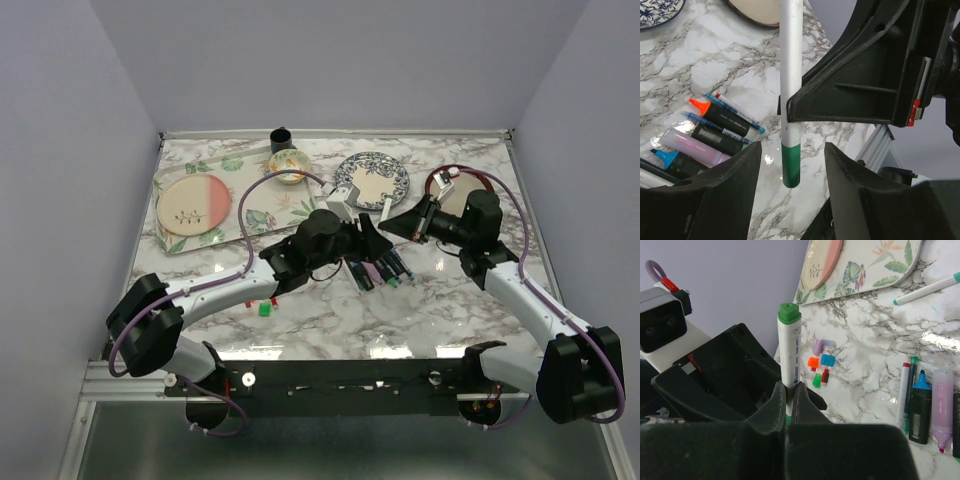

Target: Open the pen caps

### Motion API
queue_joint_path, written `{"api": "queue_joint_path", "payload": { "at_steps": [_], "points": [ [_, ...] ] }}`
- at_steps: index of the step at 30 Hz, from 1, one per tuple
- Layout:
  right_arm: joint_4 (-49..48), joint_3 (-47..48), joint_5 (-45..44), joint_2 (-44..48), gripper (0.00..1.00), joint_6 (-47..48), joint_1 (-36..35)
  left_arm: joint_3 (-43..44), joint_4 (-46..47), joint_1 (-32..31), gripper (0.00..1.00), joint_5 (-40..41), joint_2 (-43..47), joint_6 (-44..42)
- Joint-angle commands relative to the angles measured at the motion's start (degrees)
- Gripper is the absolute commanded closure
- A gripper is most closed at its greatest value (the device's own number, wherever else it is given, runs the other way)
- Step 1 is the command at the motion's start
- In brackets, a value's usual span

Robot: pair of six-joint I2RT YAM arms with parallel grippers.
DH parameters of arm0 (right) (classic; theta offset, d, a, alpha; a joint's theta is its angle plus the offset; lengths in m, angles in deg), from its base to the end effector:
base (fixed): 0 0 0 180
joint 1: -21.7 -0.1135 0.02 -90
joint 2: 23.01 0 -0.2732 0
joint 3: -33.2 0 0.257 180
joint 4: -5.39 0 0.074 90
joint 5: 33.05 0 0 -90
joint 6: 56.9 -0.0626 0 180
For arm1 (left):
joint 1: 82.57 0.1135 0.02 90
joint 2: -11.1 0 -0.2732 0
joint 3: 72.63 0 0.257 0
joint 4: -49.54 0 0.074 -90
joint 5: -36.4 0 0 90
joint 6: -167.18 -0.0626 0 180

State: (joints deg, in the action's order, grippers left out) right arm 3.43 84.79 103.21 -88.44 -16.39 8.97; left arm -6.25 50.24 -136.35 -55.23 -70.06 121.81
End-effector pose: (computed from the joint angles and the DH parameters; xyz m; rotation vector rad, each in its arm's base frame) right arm 0.2541 0.1038 0.2763 -0.0254 1.9683 1.4601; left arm 0.2107 -0.2907 0.2847 0.1817 1.9924 -1.2002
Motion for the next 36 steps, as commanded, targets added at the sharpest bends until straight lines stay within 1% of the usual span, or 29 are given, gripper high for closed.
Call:
{"api": "queue_joint_path", "payload": {
  "at_steps": [1, 2, 4, 5, 7, 9, 12, 13, 14, 17, 20, 23, 25, 27, 28, 29, 31, 32, 34, 35, 36],
  "points": [
    [-3.3, -1.1, 1.8, 1.1, 0.99, -2.5, 0.5, 3.9, -4.0, -0.7, 0.48, 2.9, -2.5, -0.7],
    [-3.3, -1.2, 1.7, 1.2, 0.99, -2.8, 0.6, 4.4, -4.8, -0.7, 0.61, 2.9, -2.9, -0.8],
    [-3.6, -1.3, 1.0, 1.4, 0.99, -3.1, 0.8, 4.7, -5.5, -0.8, 0.76, 2.4, -3.5, -0.9],
    [-3.4, -1.6, 0.2, 1.7, 0.99, -3.1, 1.1, 4.9, -6.1, -0.8, 0.89, 2.3, -3.5, -0.9],
    [-3.0, -1.9, -3.0, 2.3, 1.00, -3.1, 1.7, 4.7, -6.2, -0.8, 1.00, 0.3, -3.3, -0.9],
    [-2.4, -1.9, -5.0, 2.2, 0.99, -3.1, 3.5, 4.2, -7.1, -1.2, 1.00, -0.9, -3.2, -0.7],
    [-2.6, -1.4, -8.2, 1.6, 1.00, -4.5, 7.2, 2.7, -8.0, -2.6, 1.00, -5.2, -3.5, 0.1],
    [-2.6, -1.3, -9.5, 1.5, 1.00, -4.8, 8.1, 1.8, -7.7, -3.6, 1.00, -6.6, -3.5, 1.7],
    [-2.9, -1.3, -10.3, 1.5, 0.99, -5.8, 9.5, -0.7, -6.2, -4.0, 1.00, -9.1, -3.4, 2.6],
    [-3.3, -2.2, -12.5, 1.9, 0.99, -5.8, 11.1, -6.5, -2.5, -7.0, 1.00, -11.3, -2.3, 6.3],
    [-2.8, -2.6, -14.3, 1.7, 1.00, -5.4, 12.1, -10.9, -0.9, -9.5, 1.00, -11.0, -0.7, 8.4],
    [-2.8, -2.8, -15.0, 1.3, 0.99, -5.2, 12.5, -13.4, -1.0, -10.6, 1.00, -9.9, 1.6, 9.2],
    [-1.7, -2.4, -15.0, 0.7, 1.00, -3.6, 12.4, -14.5, -1.9, -10.7, 1.00, -7.4, 4.1, 9.1],
    [1.3, -0.9, -15.1, 0.1, 0.99, 1.0, 12.4, -14.9, -7.4, -10.7, 1.00, -3.5, 7.8, 7.2],
    [2.5, -0.3, -14.8, -0.8, 0.99, 3.4, 12.5, -14.7, -10.6, -10.7, 1.00, 3.1, 9.1, 6.6],
    [5.5, 1.4, -13.8, -1.7, 0.99, 9.4, 12.4, -14.7, -16.4, -10.6, 1.00, 6.3, 10.3, 6.0],
    [8.9, 3.9, -11.7, -4.0, 1.00, 16.1, 12.4, -14.7, -22.2, -10.1, 1.00, 13.2, 13.7, 5.3],
    [13.8, 5.5, -9.7, -6.9, 0.99, 22.6, 12.4, -14.8, -27.1, -9.7, 1.00, 18.0, 14.5, 5.3],
    [19.5, 11.8, -5.2, -10.9, 0.99, 30.1, 12.3, -15.4, -31.6, -8.5, 1.00, 22.3, 16.0, 5.6],
    [28.1, 14.5, -1.3, -15.2, 0.99, 39.1, 12.1, -15.4, -35.2, -7.5, 1.00, 25.1, 16.2, 5.6],
    [33.0, 18.1, -0.8, -17.7, 1.00, 43.0, 11.9, -16.0, -36.6, -7.0, 1.00, 26.4, 16.7, 5.6]
  ]
}}
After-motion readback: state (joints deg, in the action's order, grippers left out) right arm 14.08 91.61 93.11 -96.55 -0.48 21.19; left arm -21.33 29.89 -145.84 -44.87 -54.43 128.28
